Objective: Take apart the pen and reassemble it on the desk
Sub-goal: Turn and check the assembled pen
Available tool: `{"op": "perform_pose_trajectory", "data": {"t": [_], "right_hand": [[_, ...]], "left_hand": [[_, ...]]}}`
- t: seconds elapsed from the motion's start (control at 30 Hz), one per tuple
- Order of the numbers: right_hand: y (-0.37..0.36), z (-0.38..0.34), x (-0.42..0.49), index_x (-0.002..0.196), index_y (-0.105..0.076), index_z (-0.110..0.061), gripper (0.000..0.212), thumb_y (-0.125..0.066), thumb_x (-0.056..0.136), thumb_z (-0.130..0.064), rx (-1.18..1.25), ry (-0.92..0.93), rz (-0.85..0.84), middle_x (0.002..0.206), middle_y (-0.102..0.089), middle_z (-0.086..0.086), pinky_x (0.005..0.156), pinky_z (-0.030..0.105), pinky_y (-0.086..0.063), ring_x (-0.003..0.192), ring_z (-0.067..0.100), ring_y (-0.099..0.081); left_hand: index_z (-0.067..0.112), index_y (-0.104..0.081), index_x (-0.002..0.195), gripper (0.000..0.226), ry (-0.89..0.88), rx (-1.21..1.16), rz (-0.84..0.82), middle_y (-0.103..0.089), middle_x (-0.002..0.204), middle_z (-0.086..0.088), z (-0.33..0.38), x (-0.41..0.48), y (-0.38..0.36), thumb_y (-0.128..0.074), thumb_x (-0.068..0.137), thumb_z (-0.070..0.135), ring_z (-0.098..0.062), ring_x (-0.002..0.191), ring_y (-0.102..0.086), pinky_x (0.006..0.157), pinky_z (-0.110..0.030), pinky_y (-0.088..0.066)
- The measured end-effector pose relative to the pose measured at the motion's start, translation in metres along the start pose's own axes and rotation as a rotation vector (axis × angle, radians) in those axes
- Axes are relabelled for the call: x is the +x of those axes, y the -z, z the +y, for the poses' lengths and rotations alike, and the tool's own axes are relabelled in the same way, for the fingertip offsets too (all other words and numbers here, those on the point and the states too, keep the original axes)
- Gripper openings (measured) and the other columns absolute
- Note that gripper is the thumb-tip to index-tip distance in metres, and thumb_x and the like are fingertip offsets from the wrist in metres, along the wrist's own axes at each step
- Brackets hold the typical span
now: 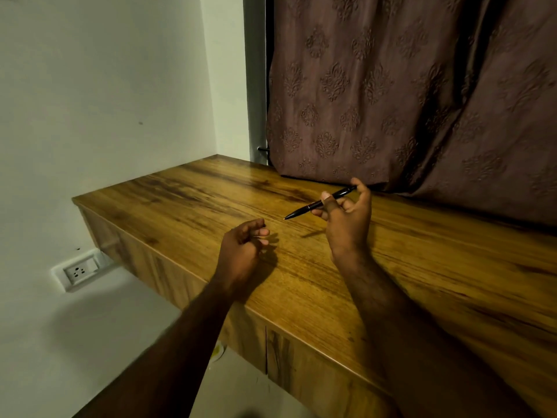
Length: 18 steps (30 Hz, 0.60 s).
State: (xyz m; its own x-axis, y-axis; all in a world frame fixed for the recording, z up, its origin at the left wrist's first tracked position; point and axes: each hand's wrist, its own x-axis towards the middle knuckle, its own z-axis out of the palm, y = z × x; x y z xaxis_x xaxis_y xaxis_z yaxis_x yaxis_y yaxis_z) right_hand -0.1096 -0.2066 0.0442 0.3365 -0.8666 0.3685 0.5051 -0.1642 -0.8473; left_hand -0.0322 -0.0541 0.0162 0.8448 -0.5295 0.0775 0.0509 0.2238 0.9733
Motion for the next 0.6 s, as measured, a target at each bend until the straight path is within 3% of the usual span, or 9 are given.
{"op": "perform_pose_trajectory", "data": {"t": [0.13, 0.23, 0.4, 0.5, 0.6], "right_hand": [[-0.002, 0.004, 0.0, 0.138, -0.039, -0.016, 0.058, -0.063, 0.088, 0.0, 0.039, -0.057, 0.052, 0.087, -0.067, 0.01, 0.059, 0.027, -0.059, 0.055, 0.011, -0.068], [-0.001, 0.005, 0.002, 0.137, -0.037, -0.017, 0.059, -0.063, 0.087, 0.0, 0.074, -0.071, 0.057, 0.091, -0.066, 0.012, 0.058, 0.025, -0.059, 0.057, 0.013, -0.069], [-0.001, 0.007, 0.0, 0.139, -0.037, -0.02, 0.06, -0.064, 0.088, -0.003, 0.038, -0.044, 0.07, 0.102, -0.064, 0.02, 0.06, 0.025, -0.059, 0.058, 0.011, -0.069], [-0.001, 0.006, 0.001, 0.139, -0.036, -0.02, 0.06, -0.064, 0.088, -0.003, 0.039, -0.045, 0.068, 0.1, -0.066, 0.019, 0.059, 0.025, -0.058, 0.059, 0.013, -0.07], [-0.002, 0.007, 0.0, 0.145, -0.028, -0.022, 0.07, -0.064, 0.088, -0.004, 0.056, -0.061, 0.049, 0.097, -0.066, 0.015, 0.061, 0.026, -0.057, 0.062, 0.013, -0.071]], "left_hand": [[0.007, -0.056, 0.125, 0.045, -0.077, 0.012, 0.118, -0.064, 0.111, -0.009, -0.004, -0.008, -0.018, -0.048, 0.088, -0.016, -0.005, 0.077, -0.067, 0.06, -0.015, -0.054], [0.011, -0.057, 0.126, 0.045, -0.134, 0.038, 0.149, -0.065, 0.111, -0.005, -0.009, -0.014, -0.031, -0.05, 0.088, -0.013, -0.006, 0.085, -0.064, 0.064, -0.014, -0.052], [0.013, -0.059, 0.126, 0.045, -0.135, 0.035, 0.171, -0.068, 0.106, 0.003, -0.012, -0.018, -0.036, -0.05, 0.089, -0.011, -0.012, 0.094, -0.066, 0.086, -0.036, -0.055], [0.011, -0.059, 0.127, 0.044, -0.141, 0.044, 0.179, -0.068, 0.106, 0.0, -0.009, -0.02, -0.036, -0.051, 0.089, -0.011, -0.013, 0.092, -0.066, 0.089, -0.038, -0.054], [0.01, -0.059, 0.126, 0.043, -0.169, 0.062, 0.174, -0.067, 0.105, -0.001, -0.007, -0.022, -0.037, -0.052, 0.089, -0.01, -0.012, 0.091, -0.065, 0.083, -0.028, -0.054]]}}
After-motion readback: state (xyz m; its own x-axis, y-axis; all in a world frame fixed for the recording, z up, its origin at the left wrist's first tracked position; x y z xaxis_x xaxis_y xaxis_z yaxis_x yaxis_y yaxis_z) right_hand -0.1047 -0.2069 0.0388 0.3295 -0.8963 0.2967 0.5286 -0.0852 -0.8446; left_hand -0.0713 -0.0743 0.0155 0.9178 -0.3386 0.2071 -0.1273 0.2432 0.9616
